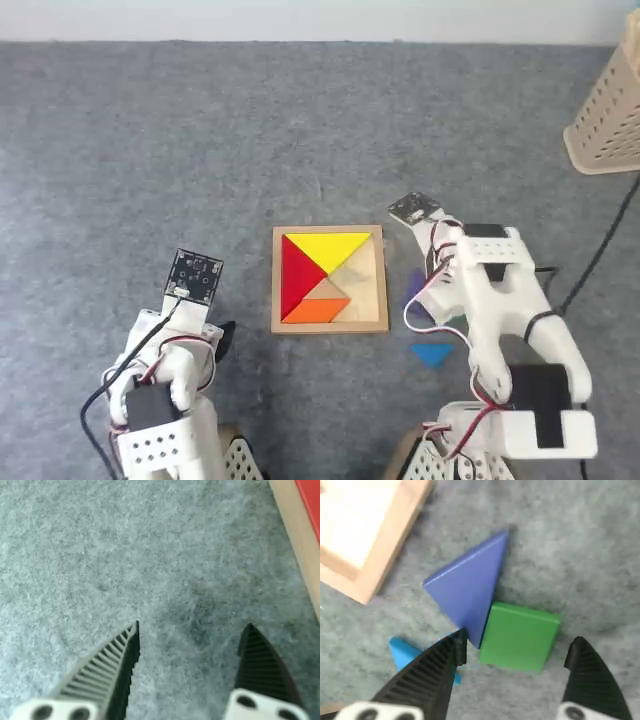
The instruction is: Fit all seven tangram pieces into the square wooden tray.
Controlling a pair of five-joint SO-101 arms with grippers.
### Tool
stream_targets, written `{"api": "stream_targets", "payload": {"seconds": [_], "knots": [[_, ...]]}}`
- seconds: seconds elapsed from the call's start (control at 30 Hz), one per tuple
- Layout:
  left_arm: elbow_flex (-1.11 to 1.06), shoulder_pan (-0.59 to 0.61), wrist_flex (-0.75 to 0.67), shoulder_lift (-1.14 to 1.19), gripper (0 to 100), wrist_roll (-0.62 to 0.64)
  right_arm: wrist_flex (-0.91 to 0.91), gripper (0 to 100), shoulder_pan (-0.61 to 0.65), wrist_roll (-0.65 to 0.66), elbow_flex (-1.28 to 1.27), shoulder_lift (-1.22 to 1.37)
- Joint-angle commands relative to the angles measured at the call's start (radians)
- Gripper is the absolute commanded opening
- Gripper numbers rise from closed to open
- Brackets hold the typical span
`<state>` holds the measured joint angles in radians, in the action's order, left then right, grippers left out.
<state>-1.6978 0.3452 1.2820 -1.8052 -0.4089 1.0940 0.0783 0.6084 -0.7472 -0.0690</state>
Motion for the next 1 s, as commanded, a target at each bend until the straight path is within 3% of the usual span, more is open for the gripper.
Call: {"api": "stream_targets", "payload": {"seconds": [0.0, 0.4, 0.67, 0.97], "knots": [[0.013, -0.003, 0.002, -0.017, 30, 0.006, -0.042, 31.4, -0.044, 0.026, 0.017, 0.036], [0.013, -0.003, 0.002, -0.017, 30, 0.006, 0.025, 31.4, -0.071, -0.026, 0.043, 0.013], [0.013, -0.003, 0.002, -0.017, 30, 0.006, 0.033, 31.4, -0.054, -0.094, 0.04, -0.165], [0.013, -0.003, 0.002, -0.017, 30, 0.006, -0.065, 31.4, -0.061, -0.095, 0.044, -0.021]]}}
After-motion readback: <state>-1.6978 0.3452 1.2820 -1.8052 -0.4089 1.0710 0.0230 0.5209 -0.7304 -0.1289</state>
